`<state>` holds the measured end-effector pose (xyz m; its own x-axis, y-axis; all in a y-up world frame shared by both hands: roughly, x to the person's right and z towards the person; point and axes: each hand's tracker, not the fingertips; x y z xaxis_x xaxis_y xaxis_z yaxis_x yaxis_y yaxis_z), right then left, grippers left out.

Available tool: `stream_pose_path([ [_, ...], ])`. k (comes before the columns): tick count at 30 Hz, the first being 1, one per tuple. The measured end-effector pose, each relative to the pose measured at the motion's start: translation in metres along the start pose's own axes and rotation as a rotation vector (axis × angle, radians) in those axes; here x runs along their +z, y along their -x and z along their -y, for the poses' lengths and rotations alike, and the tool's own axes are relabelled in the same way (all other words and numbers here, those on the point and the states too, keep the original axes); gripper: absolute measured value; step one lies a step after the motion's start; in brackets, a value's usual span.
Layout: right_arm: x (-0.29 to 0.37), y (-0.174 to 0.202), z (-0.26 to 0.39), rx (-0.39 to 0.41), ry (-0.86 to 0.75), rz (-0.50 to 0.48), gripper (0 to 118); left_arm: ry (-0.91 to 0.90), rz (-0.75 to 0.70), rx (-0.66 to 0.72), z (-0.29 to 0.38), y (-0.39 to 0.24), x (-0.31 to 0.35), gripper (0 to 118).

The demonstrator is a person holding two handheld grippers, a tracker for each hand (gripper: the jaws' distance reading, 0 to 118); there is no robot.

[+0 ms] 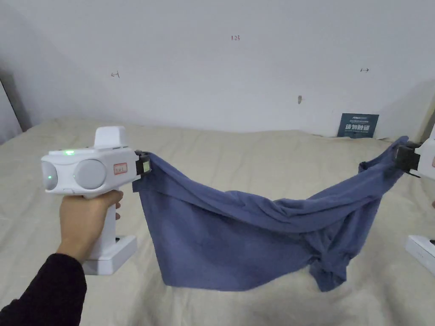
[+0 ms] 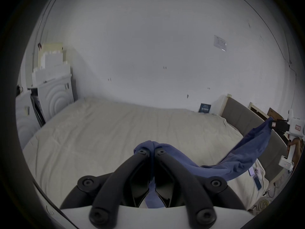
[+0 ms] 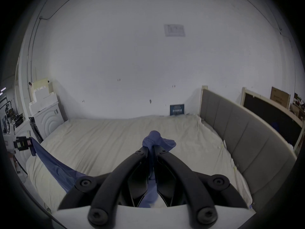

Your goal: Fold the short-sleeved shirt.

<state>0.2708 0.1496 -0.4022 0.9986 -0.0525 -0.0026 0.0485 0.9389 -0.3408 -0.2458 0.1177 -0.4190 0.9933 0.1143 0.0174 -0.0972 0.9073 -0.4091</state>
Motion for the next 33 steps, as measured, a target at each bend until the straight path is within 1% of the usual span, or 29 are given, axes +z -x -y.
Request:
stream_pose_path([
  [3, -0.009, 0.007, -0.027, 0.021, -0.056, 0.025, 4, -0.034, -0.016, 0.012, -0.034, 0.002, -0.015, 2],
  [8, -0.022, 0.015, -0.063, 0.074, -0.137, 0.103, 4, -0.083, -0.070, 0.007, -0.084, 0.008, -0.036, 2],
  [13, -0.037, 0.018, -0.079, 0.081, -0.176, 0.163, 4, -0.113, -0.125, -0.006, -0.111, 0.014, -0.063, 2],
  [16, -0.051, 0.019, -0.076, 0.091, -0.194, 0.198, 4, -0.130, -0.146, -0.010, -0.114, 0.010, -0.075, 2],
  [19, -0.068, 0.019, -0.063, 0.096, -0.194, 0.224, 4, -0.135, -0.172, -0.039, -0.106, 0.005, -0.090, 2],
  [22, -0.080, 0.021, -0.038, 0.110, -0.193, 0.244, 4, -0.134, -0.182, -0.074, -0.081, 0.000, -0.102, 2],
  [27, -0.092, 0.019, 0.019, 0.115, -0.147, 0.259, 4, -0.108, -0.175, -0.102, -0.022, -0.004, -0.112, 2],
  [29, -0.092, 0.017, 0.045, 0.107, -0.111, 0.259, 4, -0.086, -0.149, -0.088, 0.004, 0.004, -0.119, 2],
  [33, -0.083, 0.012, 0.099, 0.080, -0.047, 0.259, 4, -0.045, -0.141, -0.084, 0.056, 0.008, -0.110, 2],
])
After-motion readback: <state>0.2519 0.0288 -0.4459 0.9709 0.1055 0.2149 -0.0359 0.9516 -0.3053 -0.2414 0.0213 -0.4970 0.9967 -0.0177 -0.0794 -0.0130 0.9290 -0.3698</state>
